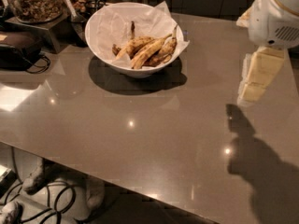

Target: Pick banana from white bowl

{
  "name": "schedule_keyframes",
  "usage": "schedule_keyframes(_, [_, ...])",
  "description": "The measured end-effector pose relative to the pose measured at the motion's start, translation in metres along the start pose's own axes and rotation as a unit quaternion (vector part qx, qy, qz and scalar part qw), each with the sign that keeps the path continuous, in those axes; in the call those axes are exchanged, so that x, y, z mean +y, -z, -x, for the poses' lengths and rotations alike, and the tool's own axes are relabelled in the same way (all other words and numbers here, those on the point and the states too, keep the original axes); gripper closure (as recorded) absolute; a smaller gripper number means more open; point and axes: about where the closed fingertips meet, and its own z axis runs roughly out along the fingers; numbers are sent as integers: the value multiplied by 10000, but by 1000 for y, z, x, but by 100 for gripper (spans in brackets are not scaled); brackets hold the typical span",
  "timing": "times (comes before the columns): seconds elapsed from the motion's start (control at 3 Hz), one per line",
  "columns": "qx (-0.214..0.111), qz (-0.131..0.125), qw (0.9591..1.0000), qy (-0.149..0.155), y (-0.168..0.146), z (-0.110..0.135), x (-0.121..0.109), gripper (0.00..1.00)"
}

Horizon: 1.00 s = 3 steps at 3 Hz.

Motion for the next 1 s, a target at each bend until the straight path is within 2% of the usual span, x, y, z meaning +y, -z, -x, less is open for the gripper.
schedule_keyframes(0.33, [-58,8,9994,349,-10,26,-40,0])
schedule_keyframes(1.0, [-181,-163,9989,397,-11,40,-51,0])
